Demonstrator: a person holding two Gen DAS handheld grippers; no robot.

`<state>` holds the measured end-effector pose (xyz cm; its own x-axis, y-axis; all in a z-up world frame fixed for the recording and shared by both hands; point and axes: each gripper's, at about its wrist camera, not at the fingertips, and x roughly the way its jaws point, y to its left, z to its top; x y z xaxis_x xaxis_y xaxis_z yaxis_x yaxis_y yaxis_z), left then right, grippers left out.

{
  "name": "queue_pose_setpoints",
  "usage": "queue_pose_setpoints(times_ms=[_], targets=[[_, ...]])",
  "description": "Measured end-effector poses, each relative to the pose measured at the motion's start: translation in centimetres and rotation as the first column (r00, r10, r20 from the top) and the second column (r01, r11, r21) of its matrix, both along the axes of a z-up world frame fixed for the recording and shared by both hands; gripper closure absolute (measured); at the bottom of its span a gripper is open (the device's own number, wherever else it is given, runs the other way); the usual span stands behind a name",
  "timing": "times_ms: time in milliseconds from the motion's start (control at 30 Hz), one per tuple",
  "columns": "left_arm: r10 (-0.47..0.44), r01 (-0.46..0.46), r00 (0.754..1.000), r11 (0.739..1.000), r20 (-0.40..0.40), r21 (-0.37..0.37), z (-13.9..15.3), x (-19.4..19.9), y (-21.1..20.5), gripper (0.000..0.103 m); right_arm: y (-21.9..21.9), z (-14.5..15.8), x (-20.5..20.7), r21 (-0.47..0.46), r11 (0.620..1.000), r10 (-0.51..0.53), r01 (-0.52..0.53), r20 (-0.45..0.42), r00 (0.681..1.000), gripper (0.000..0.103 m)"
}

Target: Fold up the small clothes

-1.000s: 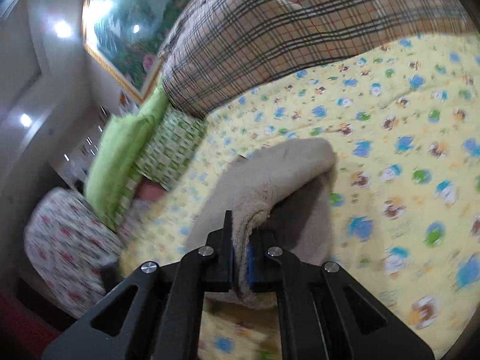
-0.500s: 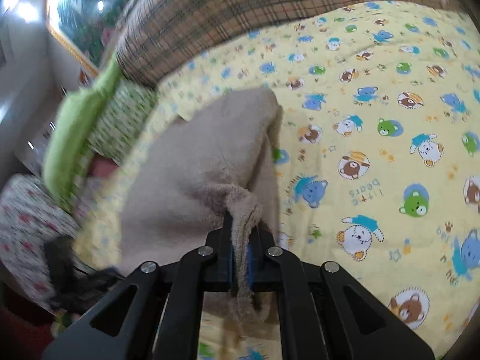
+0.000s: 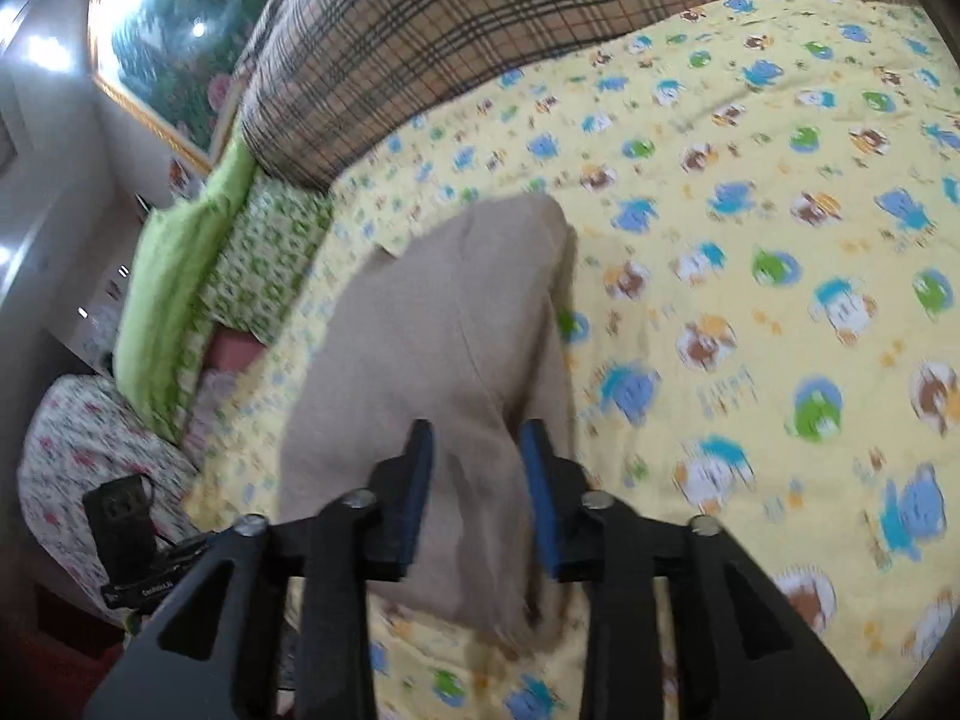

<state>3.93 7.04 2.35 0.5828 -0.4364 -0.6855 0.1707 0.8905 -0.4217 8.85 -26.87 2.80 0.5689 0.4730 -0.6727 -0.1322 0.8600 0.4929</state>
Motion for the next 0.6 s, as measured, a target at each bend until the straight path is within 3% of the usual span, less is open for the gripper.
queue_pose_setpoints(times_ms=[167,333,367,433,533,600], targets=[[-0.054,0.055,0.998,0.997,0.035,-0.045,0.8,4.0,-2.6,0.073,0.0,-1.1,4.7,0.033,0.998,-0.059,0.061,-0.059,0.997,0.066],[-0.122,0.122,0.992,0.991,0.0,-0.048,-1.0,6.5,-5.1,0.072,0.8,-2.4,8.4,0.034,0.999,-0.034,0.037,-0.097,0.995,0.066],[-0.123,0.122,0.992,0.992,-0.015,-0.04,-1.7,6.9,-5.3,0.073,1.1,-2.7,9.2,0.02,0.999,-0.025,0.027,-0.109,0.994,0.069],[-0.129,0.127,0.991,0.99,-0.033,-0.055,-2.4,7.6,-5.2,0.073,1.6,-3.2,10.5,-0.015,1.0,0.001,-0.002,-0.117,0.993,0.092],[-0.143,0.141,0.989,0.988,-0.032,-0.056,-2.8,7.9,-5.3,0.073,1.4,-1.6,11.4,-0.018,1.0,-0.006,0.005,-0.052,0.999,0.094],[-0.155,0.152,0.986,0.987,-0.06,-0.044,-3.7,8.1,-5.6,0.074,1.5,-1.1,12.2,-0.07,0.997,-0.033,0.032,-0.012,0.999,0.095]])
